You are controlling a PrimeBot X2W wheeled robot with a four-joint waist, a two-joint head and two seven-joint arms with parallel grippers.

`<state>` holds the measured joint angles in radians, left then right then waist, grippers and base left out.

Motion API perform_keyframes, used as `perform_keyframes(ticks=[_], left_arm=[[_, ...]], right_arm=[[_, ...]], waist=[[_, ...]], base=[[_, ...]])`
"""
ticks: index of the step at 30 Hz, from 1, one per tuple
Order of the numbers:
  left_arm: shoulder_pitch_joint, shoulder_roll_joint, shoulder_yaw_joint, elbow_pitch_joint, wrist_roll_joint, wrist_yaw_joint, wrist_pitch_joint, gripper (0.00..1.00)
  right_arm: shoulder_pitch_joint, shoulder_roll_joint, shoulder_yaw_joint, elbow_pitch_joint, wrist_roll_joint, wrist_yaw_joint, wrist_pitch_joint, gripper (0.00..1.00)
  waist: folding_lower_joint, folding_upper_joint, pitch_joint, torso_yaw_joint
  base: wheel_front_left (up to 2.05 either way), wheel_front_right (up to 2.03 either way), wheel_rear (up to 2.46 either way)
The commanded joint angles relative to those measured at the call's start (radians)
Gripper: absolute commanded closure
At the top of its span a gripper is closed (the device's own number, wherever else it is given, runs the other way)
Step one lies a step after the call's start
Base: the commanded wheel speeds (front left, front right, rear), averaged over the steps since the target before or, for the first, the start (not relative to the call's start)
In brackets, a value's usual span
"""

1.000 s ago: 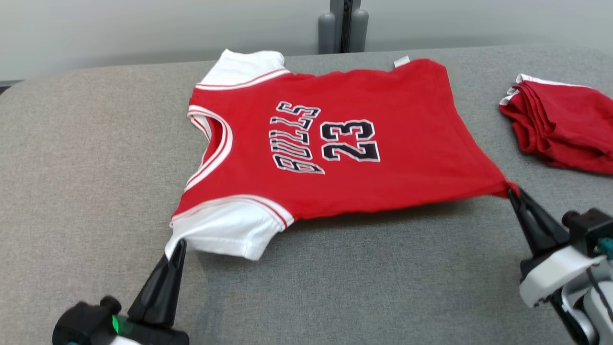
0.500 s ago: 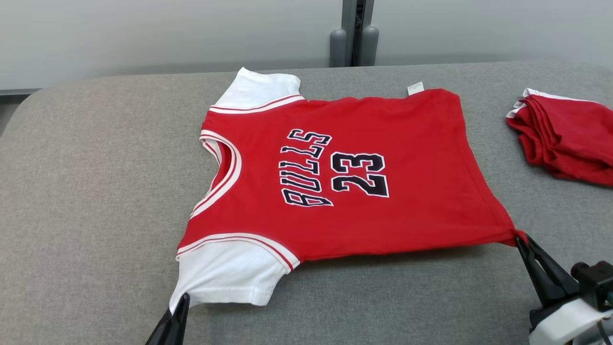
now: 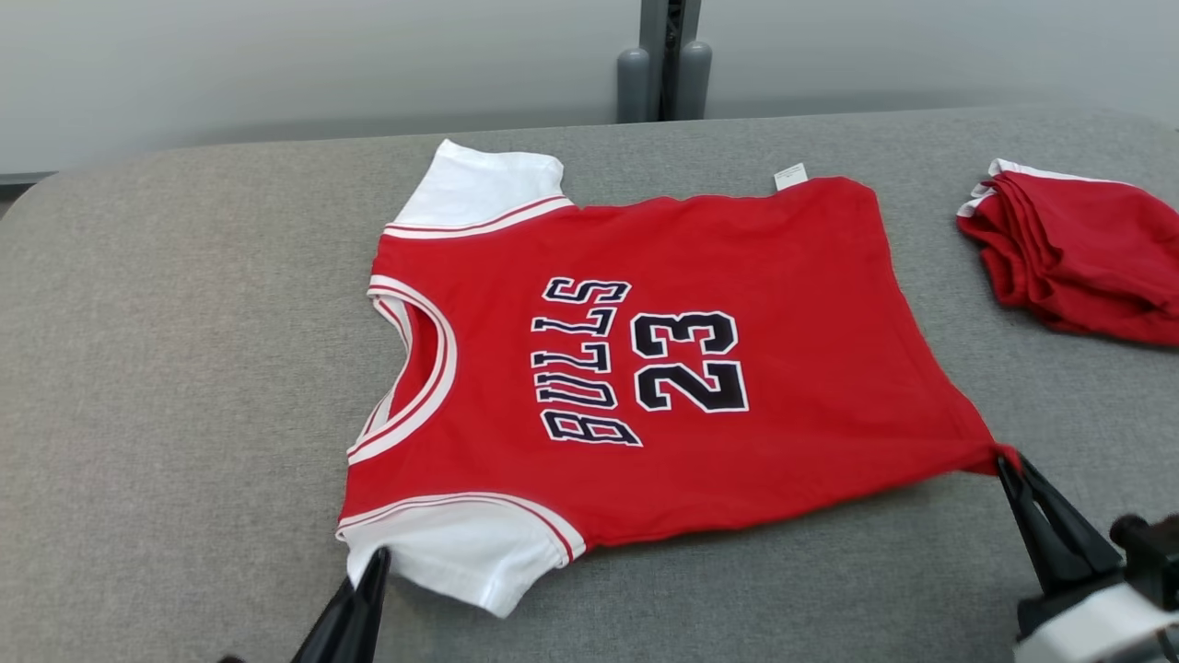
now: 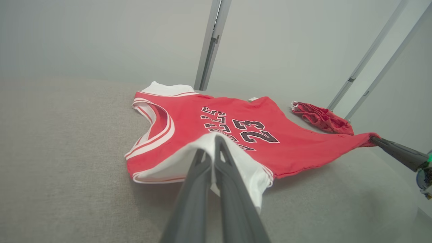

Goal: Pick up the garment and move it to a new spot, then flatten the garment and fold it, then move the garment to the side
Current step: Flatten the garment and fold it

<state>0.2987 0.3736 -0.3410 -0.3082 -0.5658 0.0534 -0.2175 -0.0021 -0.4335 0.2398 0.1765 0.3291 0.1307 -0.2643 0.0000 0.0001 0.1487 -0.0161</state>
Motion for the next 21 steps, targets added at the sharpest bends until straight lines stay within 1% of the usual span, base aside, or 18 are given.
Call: perform_keyframes(ticks=[1, 4, 5, 6, 10, 15, 20, 21], left_arm=[[-0.043, -0.009, 0.002, 0.016, -0.015, -0.011, -0.007, 1.00], [-0.119, -0.048, 0.013, 0.064, -0.044, -0.023, -0.013, 1.00], [-0.119, -0.048, 0.013, 0.064, -0.044, -0.023, -0.013, 1.00], [-0.144, -0.060, 0.018, 0.087, -0.055, -0.026, -0.013, 1.00], [-0.252, -0.091, 0.031, 0.185, -0.051, -0.017, -0.018, 1.00], [-0.397, -0.103, 0.025, 0.331, -0.039, -0.027, 0.008, 1.00], [-0.538, -0.106, 0.016, 0.467, 0.008, -0.025, -0.001, 1.00], [-0.564, -0.108, 0.010, 0.493, 0.014, -0.034, -0.001, 1.00]], right_arm=[[-0.036, 0.007, 0.012, 0.027, 0.013, 0.000, -0.001, 1.00], [-0.115, 0.021, 0.044, 0.094, 0.018, 0.000, -0.001, 1.00], [-0.115, 0.021, 0.044, 0.094, 0.018, 0.000, -0.001, 1.00], [-0.143, 0.029, 0.055, 0.119, 0.020, 0.000, -0.001, 1.00], [-0.245, 0.057, 0.088, 0.222, 0.033, 0.000, -0.001, 1.00], [-0.370, 0.072, 0.143, 0.340, 0.058, 0.000, -0.001, 1.00], [-0.475, 0.078, 0.183, 0.436, 0.069, 0.000, -0.001, 1.00], [-0.491, 0.078, 0.191, 0.451, 0.069, 0.000, -0.001, 1.00]], waist=[[0.0000, -0.0001, -0.003, -0.012], [0.0000, -0.0001, -0.001, -0.021], [0.0000, -0.0001, -0.001, -0.021], [0.0000, -0.0001, 0.001, -0.024], [0.0000, -0.0001, 0.011, -0.029], [0.0000, -0.0001, 0.037, -0.024], [0.0000, -0.0001, 0.078, -0.016], [0.0000, -0.0001, 0.086, -0.014]], base=[[0.00, 0.00, 0.00], [0.00, 0.00, 0.00], [0.00, 0.00, 0.00], [0.00, 0.00, 0.00], [0.00, 0.00, 0.00], [0.00, 0.00, 0.00], [0.00, 0.00, 0.00], [0.00, 0.00, 0.00]])
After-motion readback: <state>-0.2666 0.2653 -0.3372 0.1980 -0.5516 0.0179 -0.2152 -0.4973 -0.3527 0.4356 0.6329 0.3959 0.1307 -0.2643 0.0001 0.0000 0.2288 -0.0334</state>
